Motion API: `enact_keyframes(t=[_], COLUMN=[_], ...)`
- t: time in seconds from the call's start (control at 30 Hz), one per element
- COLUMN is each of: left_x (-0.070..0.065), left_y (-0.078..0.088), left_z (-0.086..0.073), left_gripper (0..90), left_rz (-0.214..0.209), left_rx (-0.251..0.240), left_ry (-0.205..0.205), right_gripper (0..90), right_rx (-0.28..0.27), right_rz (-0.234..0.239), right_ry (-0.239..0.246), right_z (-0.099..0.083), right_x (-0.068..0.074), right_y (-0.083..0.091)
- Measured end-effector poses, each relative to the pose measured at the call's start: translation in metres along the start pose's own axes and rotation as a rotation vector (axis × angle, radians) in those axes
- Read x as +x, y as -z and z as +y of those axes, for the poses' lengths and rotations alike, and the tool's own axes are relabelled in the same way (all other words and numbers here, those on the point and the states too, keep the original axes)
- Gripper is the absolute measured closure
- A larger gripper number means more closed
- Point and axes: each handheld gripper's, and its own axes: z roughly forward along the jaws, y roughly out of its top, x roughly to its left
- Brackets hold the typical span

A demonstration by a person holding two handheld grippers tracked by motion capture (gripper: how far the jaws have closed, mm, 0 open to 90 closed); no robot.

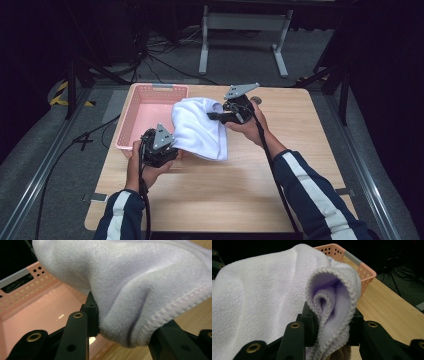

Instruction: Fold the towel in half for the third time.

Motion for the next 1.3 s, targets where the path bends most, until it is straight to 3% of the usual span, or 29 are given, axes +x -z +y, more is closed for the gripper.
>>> enact_keyframes(t=[0.17, 0.33, 0.5, 0.57, 0.8, 0.93, 1.03, 1.17, 1.3], left_x=[0.017, 0.039, 0.049, 0.059, 0.079, 0.087, 0.094, 0.1, 0.101], left_y=[0.005, 0.01, 0.015, 0.018, 0.022, 0.022, 0.022, 0.019, 0.016], left_z=[-0.004, -0.008, -0.01, -0.013, -0.024, -0.027, -0.031, -0.039, -0.042], left_gripper=[64.6, 64.6, 64.6, 64.5, 64.5, 64.5, 64.5, 64.5, 63.7], left_rz=[0.02, 0.044, 0.074, 0.091, 0.122, 0.133, 0.151, 0.164, 0.172], left_rx=[0.027, 0.058, 0.059, 0.081, 0.102, 0.098, 0.112, 0.105, 0.13], left_ry=[0.021, 0.044, 0.066, 0.08, 0.107, 0.107, 0.126, 0.163, 0.147], right_gripper=[67.0, 67.0, 66.9, 66.9, 66.9, 66.8, 66.5, 66.1, 65.5], right_rx=[-0.007, -0.021, -0.029, -0.029, -0.014, -0.009, -0.016, -0.001, 0.021], right_rz=[0.012, 0.036, 0.04, 0.039, 0.049, 0.041, 0.045, 0.023, 0.004], right_ry=[0.007, -0.019, -0.027, -0.024, -0.038, -0.038, -0.049, -0.027, -0.023], right_z=[0.012, 0.02, 0.033, 0.043, 0.052, 0.056, 0.059, 0.06, 0.057], right_x=[-0.003, -0.005, -0.005, -0.002, 0.002, 0.002, 0.003, 0.008, 0.012], right_y=[-0.02, -0.044, -0.057, -0.067, -0.095, -0.104, -0.112, -0.122, -0.134])
